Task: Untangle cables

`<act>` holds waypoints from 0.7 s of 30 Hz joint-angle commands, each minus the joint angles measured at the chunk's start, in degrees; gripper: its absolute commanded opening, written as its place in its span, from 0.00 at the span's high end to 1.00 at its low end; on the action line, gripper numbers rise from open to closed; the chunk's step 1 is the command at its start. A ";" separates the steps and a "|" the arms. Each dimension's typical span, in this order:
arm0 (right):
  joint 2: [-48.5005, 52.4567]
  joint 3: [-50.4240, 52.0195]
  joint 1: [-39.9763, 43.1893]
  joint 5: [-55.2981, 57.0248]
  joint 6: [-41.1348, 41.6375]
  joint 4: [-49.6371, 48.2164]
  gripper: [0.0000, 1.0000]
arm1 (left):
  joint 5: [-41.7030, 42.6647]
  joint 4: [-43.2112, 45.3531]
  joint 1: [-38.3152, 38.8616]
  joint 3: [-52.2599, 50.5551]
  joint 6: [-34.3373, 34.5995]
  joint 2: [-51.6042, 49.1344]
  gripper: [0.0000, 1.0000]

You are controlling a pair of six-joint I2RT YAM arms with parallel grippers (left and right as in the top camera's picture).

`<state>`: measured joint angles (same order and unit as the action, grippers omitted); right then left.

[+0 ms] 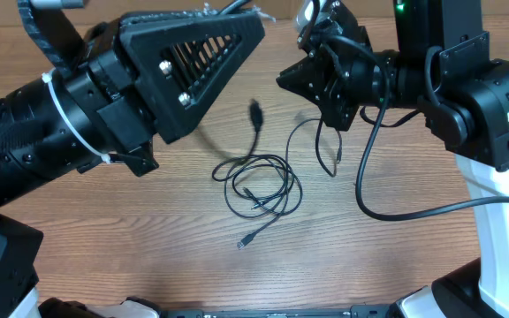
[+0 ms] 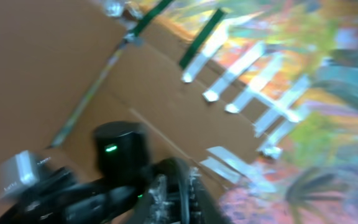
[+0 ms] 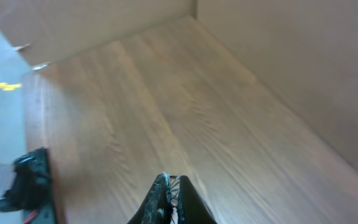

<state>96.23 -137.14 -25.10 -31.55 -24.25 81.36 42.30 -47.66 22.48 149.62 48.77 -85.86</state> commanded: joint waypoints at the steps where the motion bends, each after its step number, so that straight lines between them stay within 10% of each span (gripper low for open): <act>1: -0.20 -0.09 1.53 6.99 -0.26 -0.76 0.96 | 0.81 -4.39 -3.08 0.63 -11.76 0.02 0.46; 3: -0.46 -0.09 3.41 9.68 0.07 -1.07 0.96 | 0.72 -9.66 -5.29 0.66 -20.24 0.09 0.00; 13: -2.62 -0.15 23.41 11.65 5.25 -6.93 0.96 | -34.12 -34.97 -7.06 0.66 -36.85 2.21 0.00; 21: -2.58 -0.13 40.46 8.68 4.59 -17.05 0.96 | -34.80 -42.23 -7.06 0.66 -37.00 5.03 0.02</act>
<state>95.90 -136.99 10.50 -21.08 -20.40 68.29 10.57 -87.96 15.64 149.75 13.65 -82.78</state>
